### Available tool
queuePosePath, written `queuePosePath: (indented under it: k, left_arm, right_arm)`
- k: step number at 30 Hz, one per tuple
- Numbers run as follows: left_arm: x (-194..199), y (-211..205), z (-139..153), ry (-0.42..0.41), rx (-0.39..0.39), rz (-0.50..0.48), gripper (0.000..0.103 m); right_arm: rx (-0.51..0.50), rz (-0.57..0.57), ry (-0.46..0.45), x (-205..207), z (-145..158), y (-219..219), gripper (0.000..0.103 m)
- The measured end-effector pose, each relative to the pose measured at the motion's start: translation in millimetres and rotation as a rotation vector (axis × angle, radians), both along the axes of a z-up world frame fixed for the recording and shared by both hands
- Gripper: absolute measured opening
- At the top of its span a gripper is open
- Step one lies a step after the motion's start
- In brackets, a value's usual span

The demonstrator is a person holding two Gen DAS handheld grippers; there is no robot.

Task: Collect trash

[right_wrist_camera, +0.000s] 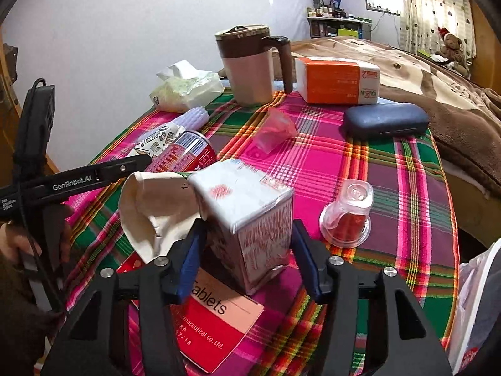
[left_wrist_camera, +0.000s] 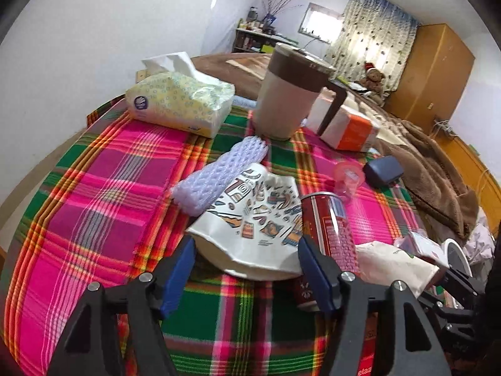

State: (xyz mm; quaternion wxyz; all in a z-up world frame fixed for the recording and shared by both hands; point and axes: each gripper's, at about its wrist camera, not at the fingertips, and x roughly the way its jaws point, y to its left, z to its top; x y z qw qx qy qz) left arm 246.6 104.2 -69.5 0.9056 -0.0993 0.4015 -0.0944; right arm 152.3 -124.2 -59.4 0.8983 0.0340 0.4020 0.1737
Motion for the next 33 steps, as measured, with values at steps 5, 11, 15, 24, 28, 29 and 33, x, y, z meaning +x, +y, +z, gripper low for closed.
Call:
queuePosePath:
  k: [5,11,15,24,28,29,33]
  left_arm:
    - [9.0,-1.3,-1.5,0.013,-0.007,-0.017,0.071]
    - [25.7,-7.3,-5.4,0.041,0.063,-0.025,0.071]
    - [30.7,-17.5,-4.4,0.022,0.134,-0.062,0.071]
    - [39.4,-11.3,-8.8,0.023,0.135,-0.058,0.069]
    - [37.3,-11.9,-7.8,0.010,0.103,-0.072,0.058]
    - [36.5,-11.4,-7.4,0.008,0.098,-0.071,0.054]
    - [32.5,-7.6,-6.2,0.007,0.071,-0.061,0.042]
  right_arm:
    - [0.014,-0.034,-0.003,2.7,-0.4,-4.4,0.049]
    - [0.012,-0.063,-0.020,3.7,0.6,-9.7,0.043]
    - [0.020,-0.069,-0.023,4.6,0.8,-12.0,0.042]
    - [0.030,-0.072,-0.018,4.8,0.5,-13.6,0.042]
    - [0.040,-0.074,-0.016,5.4,-0.4,-15.0,0.042]
    - [0.042,-0.074,-0.016,5.1,-0.3,-15.2,0.042]
    - [0.045,-0.075,-0.019,4.5,-0.3,-16.3,0.042]
